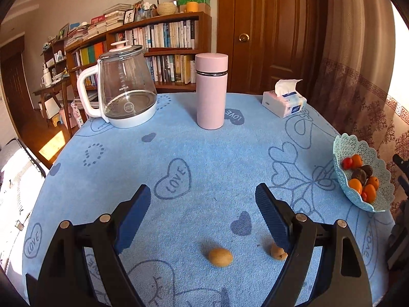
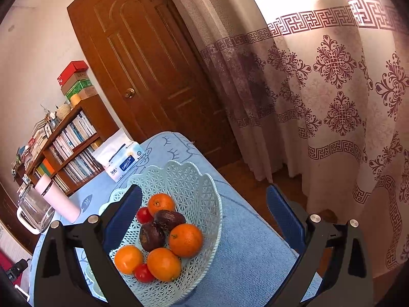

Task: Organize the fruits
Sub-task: 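Move the left gripper toward a kiwi while the right gripper moves toward the other kiwi, then grasp a kiwi with the left gripper while the right gripper approaches the other kiwi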

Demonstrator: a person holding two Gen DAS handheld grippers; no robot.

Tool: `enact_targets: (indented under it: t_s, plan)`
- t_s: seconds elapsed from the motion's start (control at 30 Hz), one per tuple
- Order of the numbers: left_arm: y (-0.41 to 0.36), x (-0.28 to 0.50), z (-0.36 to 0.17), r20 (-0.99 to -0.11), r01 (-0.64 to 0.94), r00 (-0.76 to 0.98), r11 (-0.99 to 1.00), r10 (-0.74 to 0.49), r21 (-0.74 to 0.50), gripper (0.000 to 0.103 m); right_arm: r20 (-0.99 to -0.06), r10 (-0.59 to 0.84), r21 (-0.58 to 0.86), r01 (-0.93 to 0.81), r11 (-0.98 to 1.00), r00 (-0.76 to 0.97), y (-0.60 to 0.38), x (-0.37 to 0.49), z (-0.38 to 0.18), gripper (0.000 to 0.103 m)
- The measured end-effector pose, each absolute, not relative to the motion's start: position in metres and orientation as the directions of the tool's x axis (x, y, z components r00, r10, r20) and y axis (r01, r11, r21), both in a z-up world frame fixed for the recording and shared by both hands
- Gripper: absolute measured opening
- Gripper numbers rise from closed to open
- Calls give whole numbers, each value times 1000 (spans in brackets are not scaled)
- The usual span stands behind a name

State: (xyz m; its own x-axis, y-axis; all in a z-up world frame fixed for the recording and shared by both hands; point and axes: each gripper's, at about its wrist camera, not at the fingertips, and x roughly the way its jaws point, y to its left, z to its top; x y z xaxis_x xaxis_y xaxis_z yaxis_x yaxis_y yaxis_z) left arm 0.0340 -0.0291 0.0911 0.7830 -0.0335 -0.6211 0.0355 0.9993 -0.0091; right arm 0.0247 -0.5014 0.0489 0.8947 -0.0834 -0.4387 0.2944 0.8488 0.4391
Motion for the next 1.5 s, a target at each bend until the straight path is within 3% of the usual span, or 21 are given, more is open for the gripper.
enact_targets:
  t_s: [0.37, 0.73, 1.0, 1.4, 1.5]
  plan:
    - [-16, 25, 56, -683, 10, 730, 1000, -22, -22, 83, -388, -157, 398, 319, 860, 908, -490, 10, 64, 99]
    - [-17, 25, 38, -712, 14, 702, 1000, -26, -23, 83, -293, -5, 223, 73, 972, 956, -386, -13, 89, 100]
    - [-23, 22, 28, -717, 28, 697, 1000, -10, 12, 83, -369, 230, 170, -178, 969, 900, -313, -19, 77, 100]
    - [-33, 21, 18, -724, 64, 689, 998, -23, 29, 83, -454, 294, 137, -260, 956, 841, -288, -13, 58, 100]
    - [-36, 22, 14, -733, 83, 679, 996, -33, 32, 70, -462, 299, 138, -266, 954, 835, -287, -11, 57, 100]
